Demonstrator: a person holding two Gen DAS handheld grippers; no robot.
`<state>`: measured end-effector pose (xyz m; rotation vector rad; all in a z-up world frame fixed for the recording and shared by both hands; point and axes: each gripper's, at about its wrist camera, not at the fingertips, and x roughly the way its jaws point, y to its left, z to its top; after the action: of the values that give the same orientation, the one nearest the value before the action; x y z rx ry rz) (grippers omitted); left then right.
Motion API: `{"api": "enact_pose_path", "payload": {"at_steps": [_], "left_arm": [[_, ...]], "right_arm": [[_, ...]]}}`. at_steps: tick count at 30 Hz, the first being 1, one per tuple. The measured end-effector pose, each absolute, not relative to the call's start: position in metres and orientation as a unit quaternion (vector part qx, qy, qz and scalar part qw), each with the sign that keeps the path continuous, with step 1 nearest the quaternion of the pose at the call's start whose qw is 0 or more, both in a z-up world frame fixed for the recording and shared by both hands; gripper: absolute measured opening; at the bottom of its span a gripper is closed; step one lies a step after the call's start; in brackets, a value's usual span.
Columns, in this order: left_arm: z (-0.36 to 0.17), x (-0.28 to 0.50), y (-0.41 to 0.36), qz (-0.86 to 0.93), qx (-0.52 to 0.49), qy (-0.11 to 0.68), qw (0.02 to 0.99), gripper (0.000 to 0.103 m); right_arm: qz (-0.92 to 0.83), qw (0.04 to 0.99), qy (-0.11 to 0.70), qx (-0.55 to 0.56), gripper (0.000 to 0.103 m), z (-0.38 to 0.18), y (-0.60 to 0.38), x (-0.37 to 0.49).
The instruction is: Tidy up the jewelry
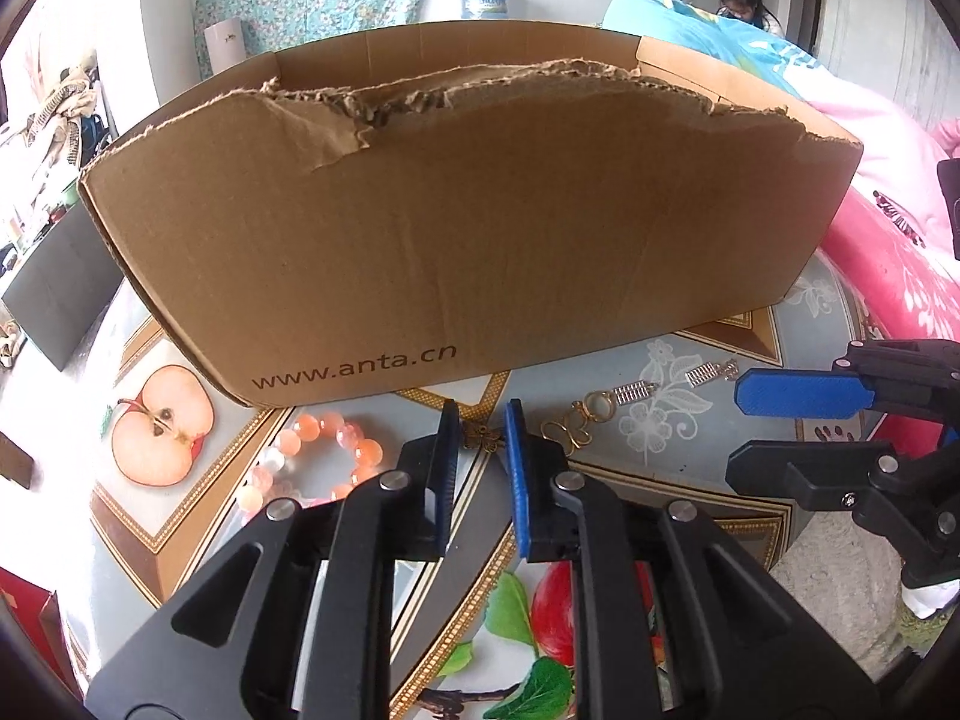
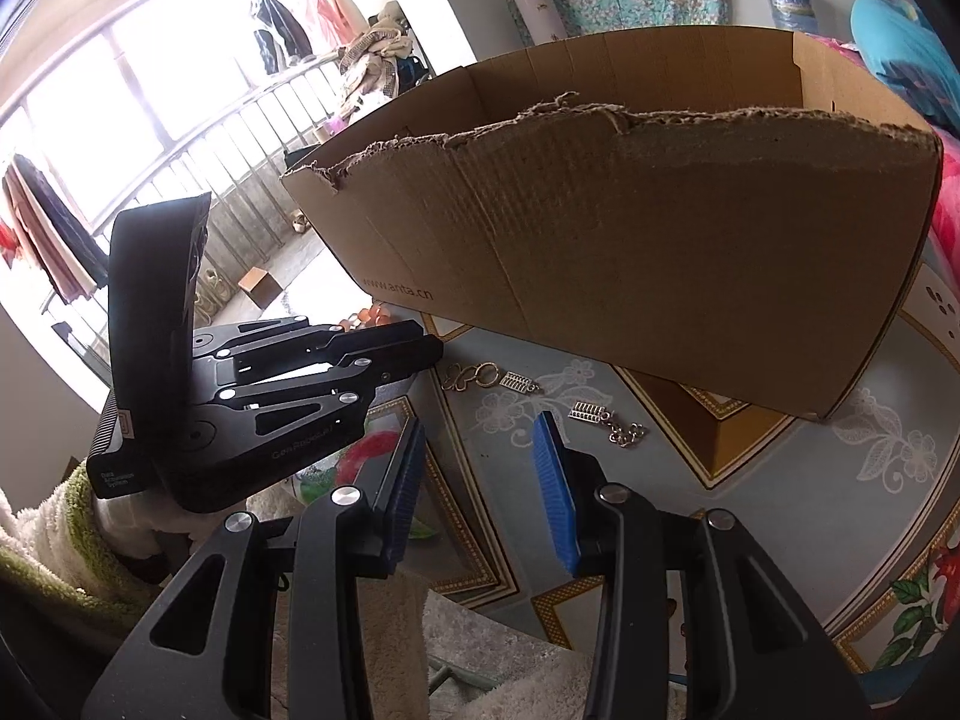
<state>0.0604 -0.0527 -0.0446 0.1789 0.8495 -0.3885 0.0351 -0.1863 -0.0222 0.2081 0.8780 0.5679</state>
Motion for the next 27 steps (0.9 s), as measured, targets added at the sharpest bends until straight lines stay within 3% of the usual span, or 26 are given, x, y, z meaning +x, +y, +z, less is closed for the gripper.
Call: {"api": "enact_pose_path", "payload": {"at_steps": [6,7,23,27], "left_arm": [[-0.045,0.062,-0.045,-0.191,0.073,0.410,0.889,0.009],[-0.045,0.061,-0.043,-0.193,0.069,0.410,0.889,0.000],[-0.046,0.042,-0.033,-0.227,0.023,0.437,0.870,0.000],[-0.040,0.039,-0.037,-0.219,0.049,0.407,0.885,0.004]], "right_arm": [[0.268,0.864,0.415,0.097,0.037,-0.021,-0.188,0.034],[0.268,0.865,0.414,0.096,0.037,-0.020,-0.188,0.034],[0.263,0.868,0.411,0.089,0.037,-0.017,-0.189,0.026],[0.264,0.867,0.414,0.090,0.037,-0.018,-0.190,0.028]]}}
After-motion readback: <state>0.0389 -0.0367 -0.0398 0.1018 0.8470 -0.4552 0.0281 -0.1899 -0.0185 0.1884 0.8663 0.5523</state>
